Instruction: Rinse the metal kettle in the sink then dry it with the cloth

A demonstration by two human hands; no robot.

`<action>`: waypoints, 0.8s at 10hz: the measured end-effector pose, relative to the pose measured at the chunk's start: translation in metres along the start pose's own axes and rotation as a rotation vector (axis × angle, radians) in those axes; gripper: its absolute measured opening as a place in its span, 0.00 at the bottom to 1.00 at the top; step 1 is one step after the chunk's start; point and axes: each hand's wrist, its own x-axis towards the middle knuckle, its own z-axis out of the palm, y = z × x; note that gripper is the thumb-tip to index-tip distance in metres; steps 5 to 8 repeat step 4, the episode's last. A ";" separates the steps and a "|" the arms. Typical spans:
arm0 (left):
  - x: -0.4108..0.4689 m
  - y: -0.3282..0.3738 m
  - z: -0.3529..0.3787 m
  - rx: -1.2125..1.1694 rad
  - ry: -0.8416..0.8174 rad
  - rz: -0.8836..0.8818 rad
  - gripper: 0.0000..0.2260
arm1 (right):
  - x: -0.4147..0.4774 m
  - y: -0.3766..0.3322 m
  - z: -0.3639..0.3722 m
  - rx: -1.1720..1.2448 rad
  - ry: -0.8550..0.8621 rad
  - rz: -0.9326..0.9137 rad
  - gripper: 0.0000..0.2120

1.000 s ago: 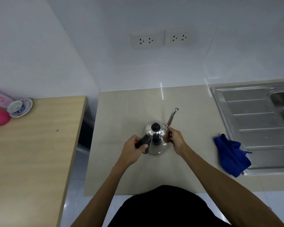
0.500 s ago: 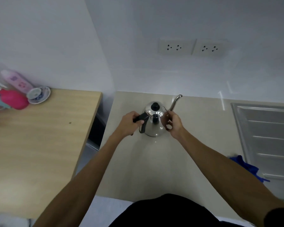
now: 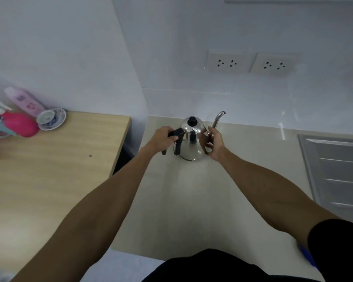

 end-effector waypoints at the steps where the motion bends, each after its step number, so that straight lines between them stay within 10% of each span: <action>1: 0.002 -0.001 0.000 -0.003 -0.017 -0.012 0.09 | 0.003 0.001 0.000 0.008 0.016 -0.004 0.18; 8: -0.006 0.011 -0.006 0.048 -0.087 -0.031 0.25 | -0.015 -0.001 -0.008 -0.302 0.059 -0.079 0.28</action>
